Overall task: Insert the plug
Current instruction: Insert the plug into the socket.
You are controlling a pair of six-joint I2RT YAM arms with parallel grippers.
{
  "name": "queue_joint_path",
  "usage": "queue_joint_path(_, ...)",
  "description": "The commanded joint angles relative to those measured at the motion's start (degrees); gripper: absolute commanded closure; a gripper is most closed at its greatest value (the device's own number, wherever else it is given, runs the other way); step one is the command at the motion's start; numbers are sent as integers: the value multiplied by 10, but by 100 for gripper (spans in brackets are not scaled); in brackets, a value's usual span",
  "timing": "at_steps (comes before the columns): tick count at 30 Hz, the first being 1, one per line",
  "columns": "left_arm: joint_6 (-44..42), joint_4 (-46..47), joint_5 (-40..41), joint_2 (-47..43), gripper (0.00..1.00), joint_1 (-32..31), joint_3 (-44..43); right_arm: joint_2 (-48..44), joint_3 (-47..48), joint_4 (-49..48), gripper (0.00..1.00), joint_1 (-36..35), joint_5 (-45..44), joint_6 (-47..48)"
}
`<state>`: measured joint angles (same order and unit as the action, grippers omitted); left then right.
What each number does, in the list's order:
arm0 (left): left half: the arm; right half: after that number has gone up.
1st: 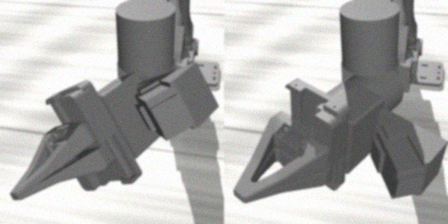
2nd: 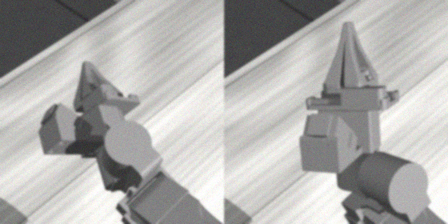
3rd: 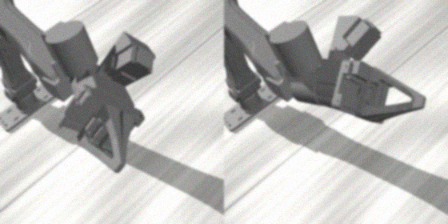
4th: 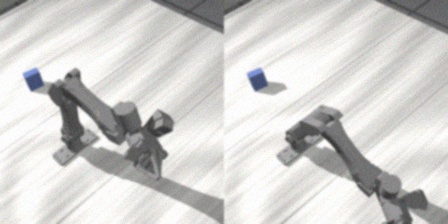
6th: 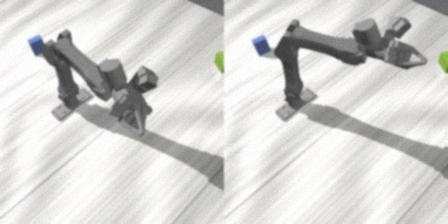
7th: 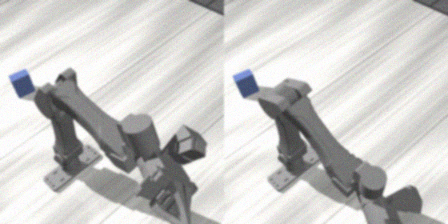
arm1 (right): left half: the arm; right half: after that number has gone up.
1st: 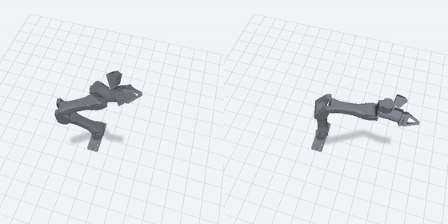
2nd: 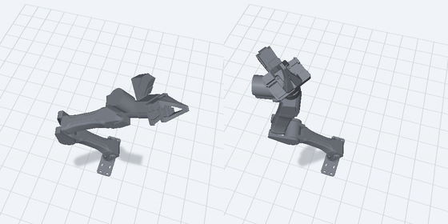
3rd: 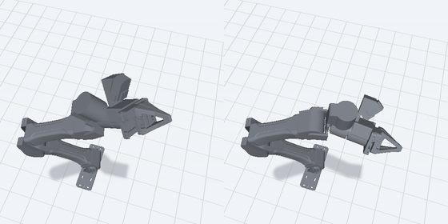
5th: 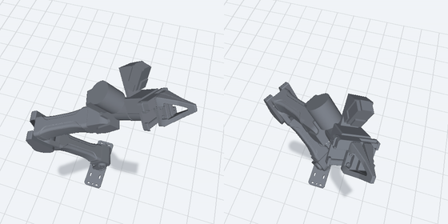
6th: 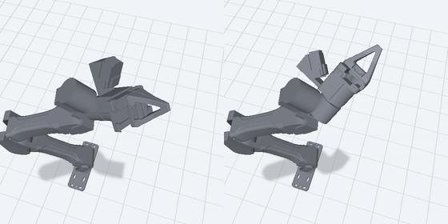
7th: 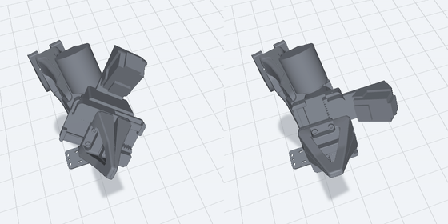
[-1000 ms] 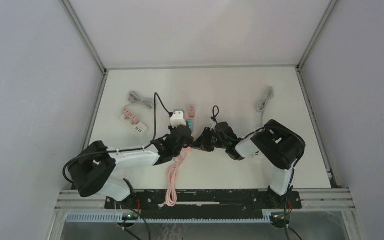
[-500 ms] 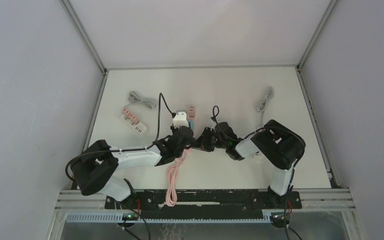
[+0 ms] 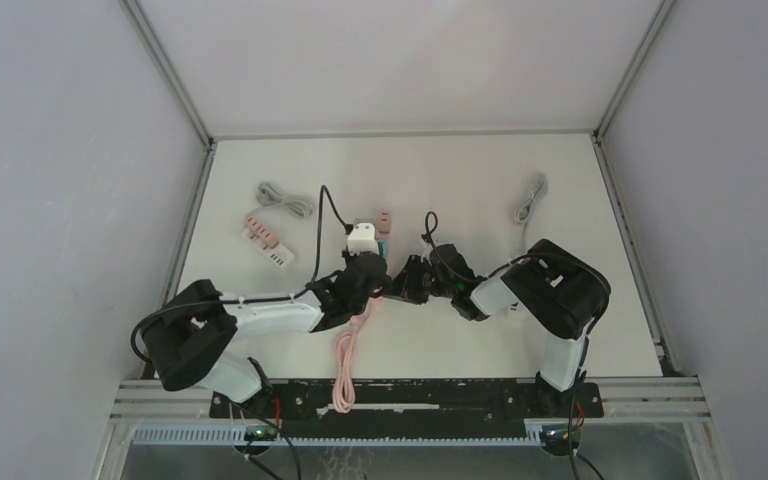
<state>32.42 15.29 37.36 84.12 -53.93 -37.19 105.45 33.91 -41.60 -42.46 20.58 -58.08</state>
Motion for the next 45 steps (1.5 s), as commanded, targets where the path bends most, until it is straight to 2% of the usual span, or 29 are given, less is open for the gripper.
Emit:
queue_joint_path(1,-17,65,35,2,100,2,-6,10,2,9,77,-6,4,2)
queue_joint_path(18,-35,73,61,46,100,2,-1,1,2,16,77,-8,2,8)
queue_joint_path(28,-52,94,82,36,100,2,13,0,2,18,77,-8,0,7)
queue_joint_path(45,-49,133,78,71,100,2,24,-6,2,25,77,-9,-2,12)
